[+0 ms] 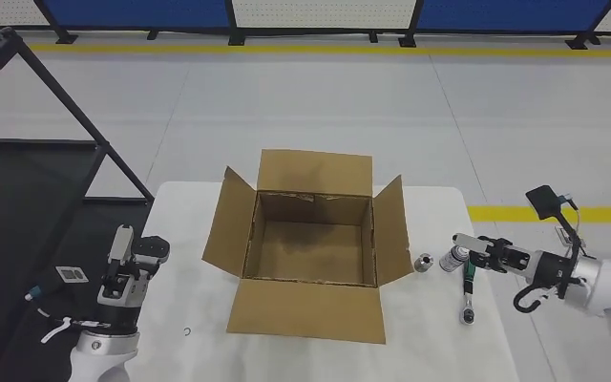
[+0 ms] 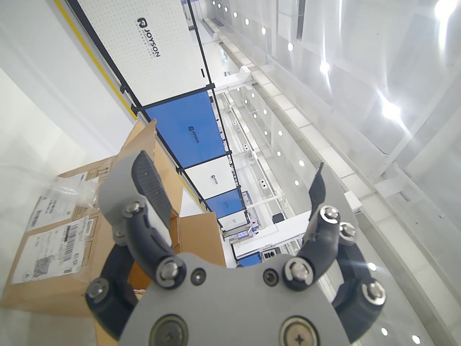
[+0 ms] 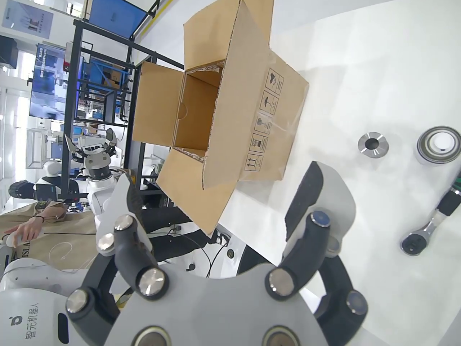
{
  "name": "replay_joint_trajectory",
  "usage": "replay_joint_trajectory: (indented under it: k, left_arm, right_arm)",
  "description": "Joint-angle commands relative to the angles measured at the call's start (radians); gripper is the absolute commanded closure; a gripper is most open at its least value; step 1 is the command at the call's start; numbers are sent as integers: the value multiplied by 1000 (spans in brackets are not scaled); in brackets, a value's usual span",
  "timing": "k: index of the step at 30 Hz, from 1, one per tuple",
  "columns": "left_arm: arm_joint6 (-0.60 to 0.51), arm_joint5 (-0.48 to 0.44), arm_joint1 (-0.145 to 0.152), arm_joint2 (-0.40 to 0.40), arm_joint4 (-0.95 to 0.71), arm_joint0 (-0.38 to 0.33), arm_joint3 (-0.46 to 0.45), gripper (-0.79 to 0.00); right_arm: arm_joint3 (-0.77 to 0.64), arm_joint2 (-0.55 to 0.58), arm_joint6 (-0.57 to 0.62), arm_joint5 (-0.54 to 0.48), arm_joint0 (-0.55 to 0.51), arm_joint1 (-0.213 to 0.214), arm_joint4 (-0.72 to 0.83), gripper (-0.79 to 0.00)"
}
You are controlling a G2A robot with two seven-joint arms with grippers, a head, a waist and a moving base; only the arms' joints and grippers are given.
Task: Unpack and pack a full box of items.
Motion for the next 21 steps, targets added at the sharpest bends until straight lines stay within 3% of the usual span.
replay_joint_trajectory:
  k: [1, 9, 21]
  left_arm:
    - [3, 0, 0, 0, -2, 1, 0, -785]
    - [6, -2, 2, -12, -15, -3, 10, -785]
    - [37, 5, 3, -34, -35, -18, 18, -785]
  right_arm:
    - [10, -2, -16, -14, -2, 4, -27, -785]
    - [71, 33, 18, -81, 8, 26, -105, -785]
    - [311, -11, 233, -190, 109, 65, -138, -785]
